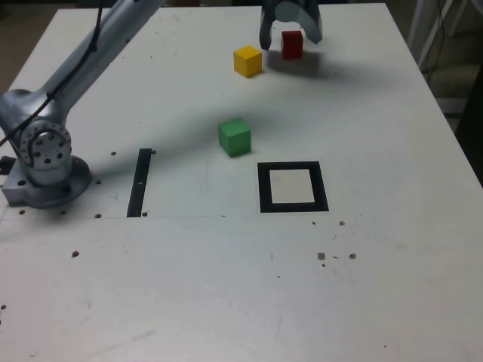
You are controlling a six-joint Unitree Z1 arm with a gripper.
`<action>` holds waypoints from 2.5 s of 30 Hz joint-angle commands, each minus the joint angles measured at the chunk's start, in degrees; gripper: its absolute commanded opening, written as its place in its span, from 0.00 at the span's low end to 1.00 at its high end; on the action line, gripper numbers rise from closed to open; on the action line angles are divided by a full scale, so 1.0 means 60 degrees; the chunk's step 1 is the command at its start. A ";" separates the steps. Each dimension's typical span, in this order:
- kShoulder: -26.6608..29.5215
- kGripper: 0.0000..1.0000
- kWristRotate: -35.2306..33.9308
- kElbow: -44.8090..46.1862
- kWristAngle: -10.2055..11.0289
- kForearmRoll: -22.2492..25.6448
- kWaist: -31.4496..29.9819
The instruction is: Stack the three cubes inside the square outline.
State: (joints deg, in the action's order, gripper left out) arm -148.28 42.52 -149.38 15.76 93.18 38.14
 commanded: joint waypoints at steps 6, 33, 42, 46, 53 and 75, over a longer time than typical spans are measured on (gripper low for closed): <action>-0.0314 0.88 0.0017 -0.0194 -0.0132 0.0103 0.0016; -0.0434 0.59 0.0017 -0.0666 -0.0351 0.0056 0.0102; -0.0450 0.46 0.0012 -0.0711 -0.0371 0.0038 0.0104; -0.0442 0.35 0.0012 -0.0718 -0.0371 0.0029 0.0104; -0.0346 0.26 0.0003 -0.0740 -0.0378 0.0053 0.0081; 0.4742 0.26 -0.2662 0.5373 -0.0258 -0.0351 -0.2772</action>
State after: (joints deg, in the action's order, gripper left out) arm -128.17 28.83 -125.09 14.15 91.38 24.18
